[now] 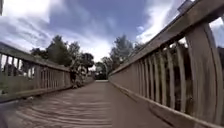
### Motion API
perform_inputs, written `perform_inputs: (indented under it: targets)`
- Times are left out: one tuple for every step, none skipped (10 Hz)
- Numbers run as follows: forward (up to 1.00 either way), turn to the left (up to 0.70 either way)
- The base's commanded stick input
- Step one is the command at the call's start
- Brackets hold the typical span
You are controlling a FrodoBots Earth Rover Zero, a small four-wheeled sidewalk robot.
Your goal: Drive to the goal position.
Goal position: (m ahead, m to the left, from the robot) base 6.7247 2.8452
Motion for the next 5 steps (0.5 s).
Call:
perform_inputs:
  targets:
    - [0.45, 0.00]
    - [0.45, 0.00]
    - [0.45, 0.00]
    - [0.45, 0.00]
    - [0.45, 0.00]
